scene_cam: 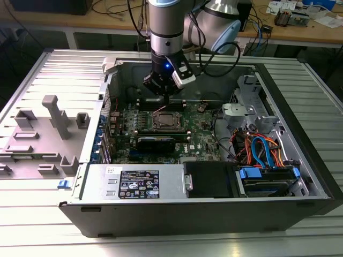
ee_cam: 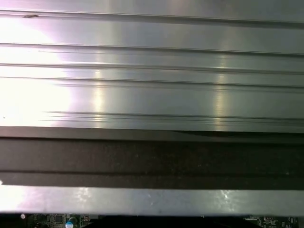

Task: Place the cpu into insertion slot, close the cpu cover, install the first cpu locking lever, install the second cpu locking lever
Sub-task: 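Install the first cpu locking lever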

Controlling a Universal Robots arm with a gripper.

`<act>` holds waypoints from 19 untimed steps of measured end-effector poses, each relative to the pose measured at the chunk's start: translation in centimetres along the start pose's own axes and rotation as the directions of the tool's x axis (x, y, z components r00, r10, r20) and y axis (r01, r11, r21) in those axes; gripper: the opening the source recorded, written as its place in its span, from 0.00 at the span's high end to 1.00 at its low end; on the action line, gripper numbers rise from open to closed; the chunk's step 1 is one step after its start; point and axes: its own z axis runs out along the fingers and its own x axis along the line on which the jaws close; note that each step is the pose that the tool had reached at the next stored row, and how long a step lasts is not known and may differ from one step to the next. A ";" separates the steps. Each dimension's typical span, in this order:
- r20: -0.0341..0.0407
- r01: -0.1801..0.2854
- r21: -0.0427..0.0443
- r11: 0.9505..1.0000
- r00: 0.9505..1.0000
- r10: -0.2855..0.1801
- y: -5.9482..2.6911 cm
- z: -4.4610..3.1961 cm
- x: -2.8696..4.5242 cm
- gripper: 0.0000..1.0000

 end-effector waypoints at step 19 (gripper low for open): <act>0.000 0.000 0.000 1.000 1.000 0.000 -0.09 2.21 -1.44 0.89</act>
